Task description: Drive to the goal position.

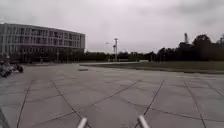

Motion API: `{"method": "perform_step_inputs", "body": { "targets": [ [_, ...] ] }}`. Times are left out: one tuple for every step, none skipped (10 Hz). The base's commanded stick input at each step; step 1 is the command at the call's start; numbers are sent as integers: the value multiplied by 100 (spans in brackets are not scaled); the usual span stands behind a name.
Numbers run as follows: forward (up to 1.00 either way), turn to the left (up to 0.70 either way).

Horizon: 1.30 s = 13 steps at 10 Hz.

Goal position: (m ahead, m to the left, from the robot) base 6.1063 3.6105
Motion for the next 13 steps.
{"method": "perform_step_inputs", "body": {
  "targets": [
    [0,0],
    [0,0],
    [0,0],
    [25,-1],
    [99,37],
    [100,38],
    [100,38],
    [100,38],
    [100,38],
    [100,38],
    [100,38],
    [100,38],
    [100,38]
  ]
}}
